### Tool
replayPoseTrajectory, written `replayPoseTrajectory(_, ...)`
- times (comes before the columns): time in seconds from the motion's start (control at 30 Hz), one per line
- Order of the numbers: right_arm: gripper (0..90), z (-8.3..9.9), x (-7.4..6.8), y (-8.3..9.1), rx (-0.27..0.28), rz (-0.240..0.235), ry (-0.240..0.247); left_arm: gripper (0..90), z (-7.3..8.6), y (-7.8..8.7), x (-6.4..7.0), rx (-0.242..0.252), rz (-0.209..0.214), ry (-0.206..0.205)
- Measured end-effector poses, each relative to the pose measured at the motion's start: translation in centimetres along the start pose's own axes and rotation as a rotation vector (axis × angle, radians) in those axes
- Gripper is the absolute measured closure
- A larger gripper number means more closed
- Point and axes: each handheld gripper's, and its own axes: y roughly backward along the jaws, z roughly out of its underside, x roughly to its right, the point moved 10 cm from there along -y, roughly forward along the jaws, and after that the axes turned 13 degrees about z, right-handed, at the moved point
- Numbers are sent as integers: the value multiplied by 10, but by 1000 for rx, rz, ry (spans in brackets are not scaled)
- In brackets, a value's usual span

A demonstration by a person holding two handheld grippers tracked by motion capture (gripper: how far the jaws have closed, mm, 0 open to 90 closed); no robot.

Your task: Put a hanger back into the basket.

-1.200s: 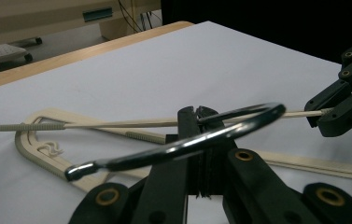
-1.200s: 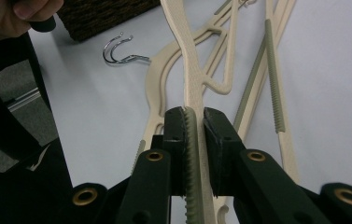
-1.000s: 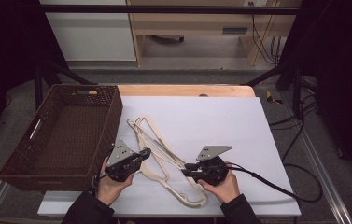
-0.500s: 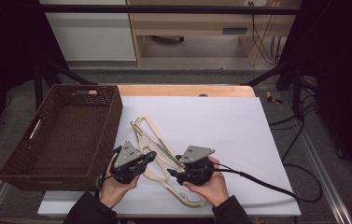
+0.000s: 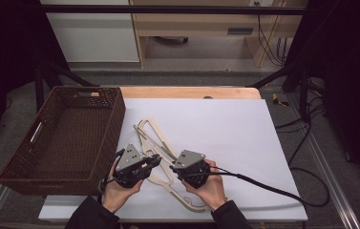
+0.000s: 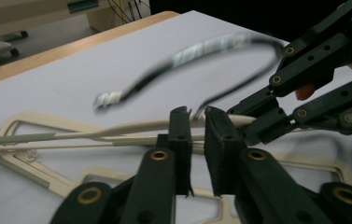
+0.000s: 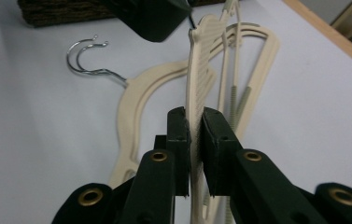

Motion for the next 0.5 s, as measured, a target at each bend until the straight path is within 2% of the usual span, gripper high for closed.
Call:
replayPoseTrajectory(0.03,828,0,0,0,0,0,0,781,-1,2,0,7,3,-3)
replayPoseTrajectory(0.07,844,0,8,2,6,43,28,686,-3,4,0,18,6,-2)
replayPoseTrajectory(0.1,844,0,8,2,6,43,28,686,-4,7,-1,24,5,-4)
replayPoseTrajectory(0.13,861,0,16,6,-1,64,52,594,-4,9,-2,24,2,-9)
replayPoseTrajectory(0.17,861,0,16,6,-1,64,52,594,-5,12,-4,27,-2,-9)
replayPoseTrajectory(0.2,865,0,22,8,1,67,55,549,-5,15,-6,33,-4,-9)
replayPoseTrajectory(0.23,865,-2,30,12,13,32,35,462,-5,19,-10,35,-5,-2)
replayPoseTrajectory(0.27,865,-2,30,12,13,32,35,428,-5,19,-10,35,-5,-2)
replayPoseTrajectory(0.3,866,-4,41,16,19,25,26,403,-5,22,-13,35,0,5)
replayPoseTrajectory(0.33,866,-4,41,16,19,25,26,380,-5,22,-13,35,0,5)
replayPoseTrajectory(0.37,867,-4,47,18,21,28,26,380,-6,24,-15,35,-2,5)
replayPoseTrajectory(0.4,867,-7,55,24,34,10,3,338,-7,27,-16,27,8,3)
replayPoseTrajectory(0.43,867,-7,55,24,34,10,3,316,-7,27,-16,27,8,3)
replayPoseTrajectory(0.5,867,-12,59,34,59,-39,-24,304,-10,31,-16,26,14,-3)
